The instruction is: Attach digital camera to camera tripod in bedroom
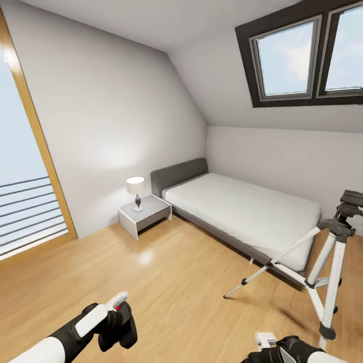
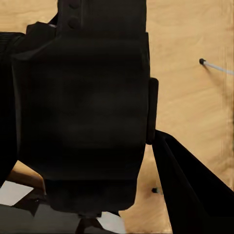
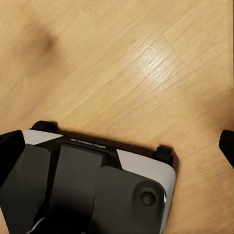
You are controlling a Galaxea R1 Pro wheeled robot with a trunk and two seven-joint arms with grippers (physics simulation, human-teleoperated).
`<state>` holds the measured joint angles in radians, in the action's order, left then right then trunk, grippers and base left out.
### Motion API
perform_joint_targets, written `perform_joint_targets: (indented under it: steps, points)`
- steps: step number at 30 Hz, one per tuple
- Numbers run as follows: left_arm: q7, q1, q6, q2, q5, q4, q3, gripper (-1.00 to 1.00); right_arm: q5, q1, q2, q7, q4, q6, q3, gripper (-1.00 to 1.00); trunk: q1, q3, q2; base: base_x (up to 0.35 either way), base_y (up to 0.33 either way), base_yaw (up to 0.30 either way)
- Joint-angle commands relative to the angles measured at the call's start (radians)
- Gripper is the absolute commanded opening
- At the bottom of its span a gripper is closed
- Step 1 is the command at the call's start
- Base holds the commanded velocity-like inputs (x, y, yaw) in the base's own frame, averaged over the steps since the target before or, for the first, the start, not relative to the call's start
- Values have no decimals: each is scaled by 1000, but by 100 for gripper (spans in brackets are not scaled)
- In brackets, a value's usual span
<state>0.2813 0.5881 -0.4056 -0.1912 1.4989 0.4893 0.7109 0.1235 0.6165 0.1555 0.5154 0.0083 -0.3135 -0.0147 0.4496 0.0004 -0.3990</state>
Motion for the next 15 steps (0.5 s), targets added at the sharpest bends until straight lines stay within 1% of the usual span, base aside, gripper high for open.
perform_joint_targets:
  steps: [1, 5, 6, 7, 9, 10, 12, 15]
  points:
    - [-13, 1, 0, 3, 1, -4, 6, -100, 9, 0, 0, 5, 6, 6, -3, 100, 0, 0, -1, 0, 0, -252]
    - [-95, 1, 10, 21, -2, -20, 7, -100, 10, -11, 3, 7, 18, 20, -2, 100, 0, 0, -1, 0, 0, -252]
    - [-131, 0, 25, 29, -4, -25, 7, -100, 9, -22, 7, 8, 20, 24, -2, 100, 0, 0, -1, 0, 0, -252]
    - [-146, -1, 35, 31, -5, -27, 7, -100, 9, -29, 8, 7, 21, 27, -2, 100, 0, 0, -1, 0, 0, -252]
    - [-168, -4, 55, 36, -9, -31, 7, -100, 9, -46, 11, 5, 23, 31, -2, 100, 0, 0, -1, 0, 0, -252]
    - [-182, -10, 75, 39, -13, -38, 7, -100, 9, -65, 12, 2, 24, 35, -2, 100, 0, 0, -1, 0, 0, -252]
    - [-191, -21, 90, 41, -16, -52, 7, -100, 8, -85, 13, -1, 24, 37, -2, 100, 0, 0, -1, 0, 0, -252]
    - [-199, -36, 105, 44, -20, -100, 7, -100, 7, -114, 14, -5, 25, 38, -2, 100, 0, 0, -1, 0, 0, -252]
